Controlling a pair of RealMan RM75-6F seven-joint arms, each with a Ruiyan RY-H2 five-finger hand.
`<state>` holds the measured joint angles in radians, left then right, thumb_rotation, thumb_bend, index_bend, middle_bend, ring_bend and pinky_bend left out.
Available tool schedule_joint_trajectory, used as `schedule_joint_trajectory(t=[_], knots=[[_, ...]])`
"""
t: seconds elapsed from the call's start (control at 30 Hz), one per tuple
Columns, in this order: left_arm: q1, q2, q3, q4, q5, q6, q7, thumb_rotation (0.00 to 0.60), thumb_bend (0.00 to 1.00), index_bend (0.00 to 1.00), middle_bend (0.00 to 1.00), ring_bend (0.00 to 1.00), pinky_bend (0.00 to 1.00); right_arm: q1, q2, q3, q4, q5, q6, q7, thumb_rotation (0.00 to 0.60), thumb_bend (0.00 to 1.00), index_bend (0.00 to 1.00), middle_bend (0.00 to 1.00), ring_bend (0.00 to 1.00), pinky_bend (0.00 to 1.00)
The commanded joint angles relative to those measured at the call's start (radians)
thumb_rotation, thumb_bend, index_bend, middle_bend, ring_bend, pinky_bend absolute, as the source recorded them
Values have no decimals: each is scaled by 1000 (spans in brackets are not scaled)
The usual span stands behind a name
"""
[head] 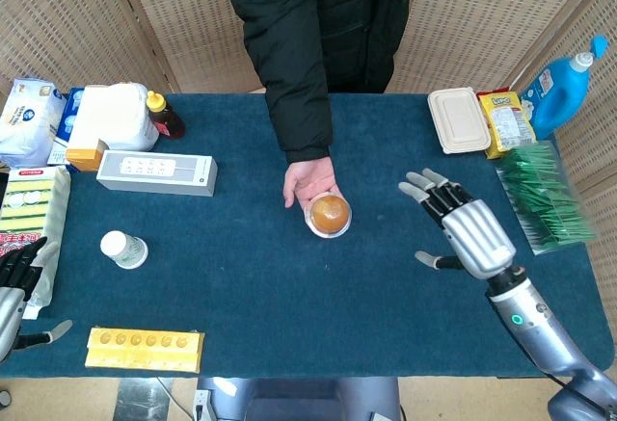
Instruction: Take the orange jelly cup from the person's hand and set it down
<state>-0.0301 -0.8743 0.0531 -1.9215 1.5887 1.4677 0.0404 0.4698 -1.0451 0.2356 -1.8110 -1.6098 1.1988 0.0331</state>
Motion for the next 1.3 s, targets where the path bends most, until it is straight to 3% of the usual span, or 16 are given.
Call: schedule_joint_trajectory(t=[0.03,0.17,0.37,0.8,0.9,1.13,1.3], knots=[[-3,1,-2,-1,-4,-5,0,600,85,0,0,0,39,80,-41,45,-49,99,-106,-81,600,46,138,129,99,214],[-9,4,-5,-3,-16,-16,-2,600,84,0,0,0,39,168,-103,74,-47,218,-202,-185,600,47,139,130,99,213],[-14,10,-10,-3,-28,-23,-14,600,84,0,0,0,38,247,-171,87,-39,348,-260,-291,600,48,153,134,99,209],[-24,23,-16,-1,-42,-36,-43,600,84,0,0,0,39,357,-273,87,19,545,-298,-384,600,82,207,180,121,239],[-26,25,-17,0,-45,-39,-49,600,84,0,0,0,39,366,-295,86,42,559,-284,-375,600,110,255,226,165,292],[-32,26,-18,-2,-51,-49,-48,600,84,0,0,0,38,350,-367,73,119,504,-188,-333,600,260,451,411,389,546],[-32,24,-18,-4,-53,-51,-40,600,85,0,0,0,39,338,-366,66,121,474,-162,-307,600,350,515,475,465,605]])
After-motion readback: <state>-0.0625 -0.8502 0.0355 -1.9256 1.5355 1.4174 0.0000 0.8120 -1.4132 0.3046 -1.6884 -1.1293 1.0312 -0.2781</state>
